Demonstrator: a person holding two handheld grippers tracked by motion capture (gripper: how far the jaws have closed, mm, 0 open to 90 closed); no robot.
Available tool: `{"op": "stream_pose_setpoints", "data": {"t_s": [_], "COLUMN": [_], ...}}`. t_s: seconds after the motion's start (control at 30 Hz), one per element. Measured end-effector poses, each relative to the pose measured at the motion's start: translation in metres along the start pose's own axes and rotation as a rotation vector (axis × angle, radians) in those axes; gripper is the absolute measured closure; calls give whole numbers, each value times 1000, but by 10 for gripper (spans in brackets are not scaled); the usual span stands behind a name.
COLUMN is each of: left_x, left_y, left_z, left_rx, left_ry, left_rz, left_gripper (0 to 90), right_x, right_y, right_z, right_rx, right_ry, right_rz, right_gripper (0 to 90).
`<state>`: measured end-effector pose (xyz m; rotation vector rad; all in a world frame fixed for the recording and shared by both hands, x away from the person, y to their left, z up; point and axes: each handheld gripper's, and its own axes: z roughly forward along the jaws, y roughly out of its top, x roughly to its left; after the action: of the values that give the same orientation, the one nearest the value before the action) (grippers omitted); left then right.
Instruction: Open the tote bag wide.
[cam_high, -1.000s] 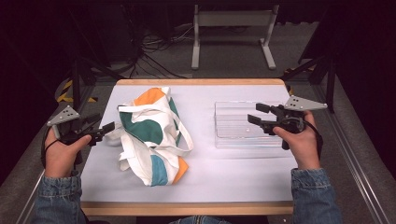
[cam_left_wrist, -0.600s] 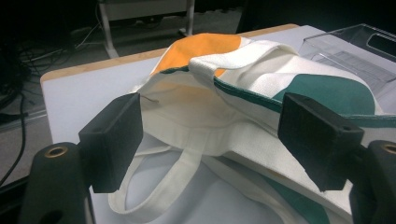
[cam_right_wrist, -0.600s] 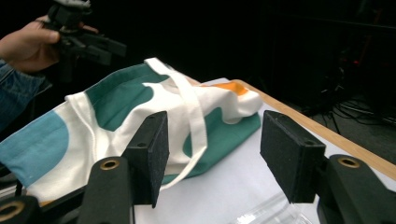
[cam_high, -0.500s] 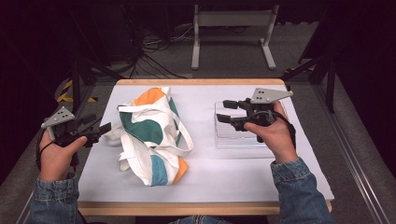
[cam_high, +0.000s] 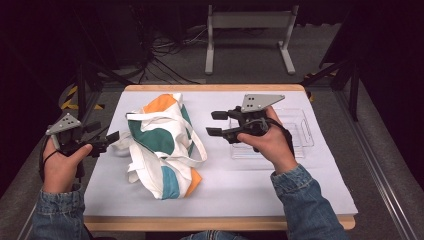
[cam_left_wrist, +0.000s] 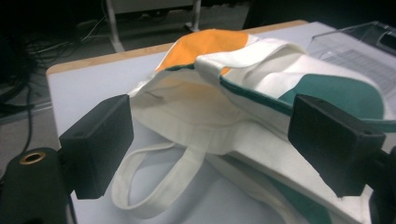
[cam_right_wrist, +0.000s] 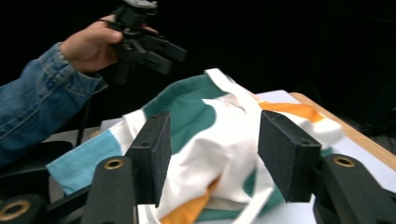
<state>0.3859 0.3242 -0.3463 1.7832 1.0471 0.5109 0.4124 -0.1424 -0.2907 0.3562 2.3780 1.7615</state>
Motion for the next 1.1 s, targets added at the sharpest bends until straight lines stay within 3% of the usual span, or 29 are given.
{"op": "stream_pose_setpoints", "data": {"t_s": [0.2, 0.53, 0.83, 0.93, 1.03, 1.1], "left_x": [0, 2, 1, -1, -3, -4], "left_y": [1, 0, 0, 0, 1, 1], "left_z": [0, -1, -1, 1, 3, 3], "left_rx": [-8, -4, -3, 14, 14, 12], "left_ry": [-20, -20, -16, -20, -25, -23], "left_rz": [-4, -19, -27, 6, 14, 16], "left_gripper": [149, 145, 141, 137, 123, 116], "right_x": [8, 22, 29, 32, 36, 38], "right_y": [1, -7, -14, -17, -20, -21], "right_z": [21, 67, 83, 90, 96, 99], "right_rx": [42, 116, 153, 171, 190, 202], "right_ry": [25, 118, 158, 173, 183, 190], "right_rz": [-13, -24, -23, -29, -45, -50], "right_gripper": [459, 464, 490, 498, 545, 626]}}
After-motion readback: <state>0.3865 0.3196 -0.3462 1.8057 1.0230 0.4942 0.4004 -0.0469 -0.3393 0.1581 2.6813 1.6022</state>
